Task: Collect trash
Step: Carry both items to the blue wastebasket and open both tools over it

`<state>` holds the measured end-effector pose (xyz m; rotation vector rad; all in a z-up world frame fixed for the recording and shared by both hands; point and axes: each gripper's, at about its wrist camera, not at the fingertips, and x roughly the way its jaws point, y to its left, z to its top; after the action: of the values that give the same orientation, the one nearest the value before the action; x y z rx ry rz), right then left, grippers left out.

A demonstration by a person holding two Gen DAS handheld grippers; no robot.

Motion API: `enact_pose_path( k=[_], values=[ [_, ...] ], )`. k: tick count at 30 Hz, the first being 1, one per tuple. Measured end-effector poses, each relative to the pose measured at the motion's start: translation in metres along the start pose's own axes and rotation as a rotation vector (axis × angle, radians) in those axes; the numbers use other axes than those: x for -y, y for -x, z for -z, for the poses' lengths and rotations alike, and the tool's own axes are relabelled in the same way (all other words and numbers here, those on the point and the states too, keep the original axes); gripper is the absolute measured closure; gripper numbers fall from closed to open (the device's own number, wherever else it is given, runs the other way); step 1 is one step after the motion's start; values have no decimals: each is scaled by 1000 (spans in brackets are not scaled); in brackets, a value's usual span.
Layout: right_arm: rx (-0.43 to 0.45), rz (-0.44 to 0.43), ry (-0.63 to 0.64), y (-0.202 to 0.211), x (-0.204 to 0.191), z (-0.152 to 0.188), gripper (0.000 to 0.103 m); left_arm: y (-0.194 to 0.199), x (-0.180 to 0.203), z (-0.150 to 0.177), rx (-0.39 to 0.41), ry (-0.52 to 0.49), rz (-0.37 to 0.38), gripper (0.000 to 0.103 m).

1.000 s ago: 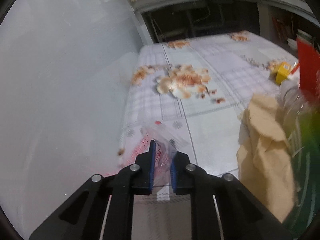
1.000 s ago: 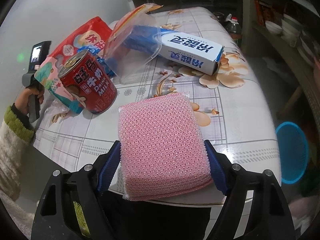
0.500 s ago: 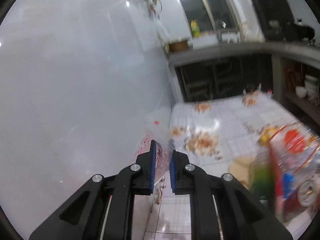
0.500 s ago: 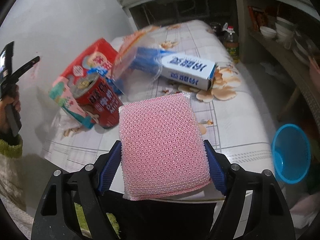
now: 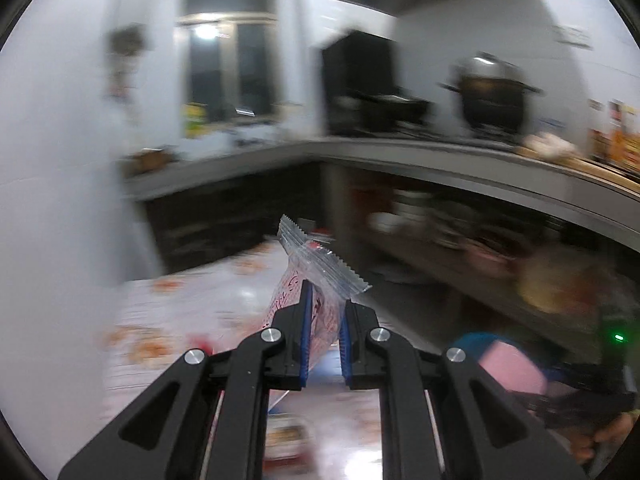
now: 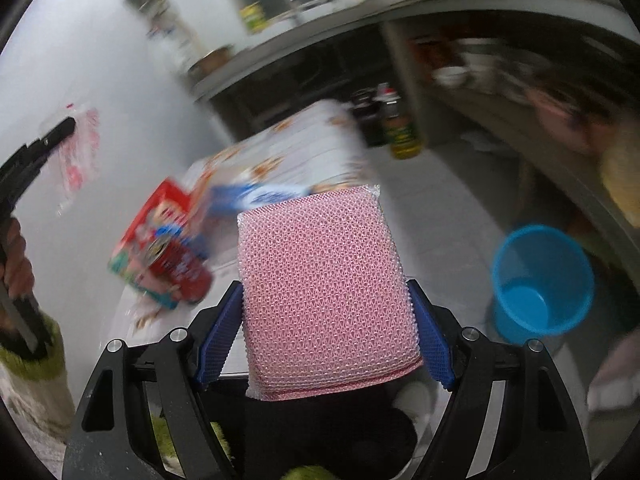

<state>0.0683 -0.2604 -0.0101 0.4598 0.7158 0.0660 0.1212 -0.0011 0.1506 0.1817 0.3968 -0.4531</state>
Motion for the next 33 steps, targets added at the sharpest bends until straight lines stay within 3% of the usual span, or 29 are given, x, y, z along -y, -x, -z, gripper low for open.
enact_pose_path(
  k=[5,9,12,17,22,26,27,31,33],
  values=[
    [5,71,-247,11,82,11,28,-76,94,-1,-161,-45,298,92],
    [-11,128,-404,7,135,23,28,-144,155,9,-348,-28,434,91],
    [-24,146,-507,-5,170,30,28,-211,198,23,-537,9,523,91],
    [-54,139,-664,-39,219,36,28,-293,253,58,-736,-1,518,91],
    [-66,168,-745,-72,261,31,27,-348,290,82,-812,-49,487,90],
    [-36,200,-756,-95,284,14,23,-381,315,83,-827,-31,512,90],
    [-30,213,-757,-102,290,11,22,-389,323,82,-828,-26,532,86],
    [-56,266,-785,-123,312,14,19,-413,335,83,-855,42,579,47],
    [-57,269,-815,-123,317,21,19,-418,335,84,-854,72,570,41]
  ],
)
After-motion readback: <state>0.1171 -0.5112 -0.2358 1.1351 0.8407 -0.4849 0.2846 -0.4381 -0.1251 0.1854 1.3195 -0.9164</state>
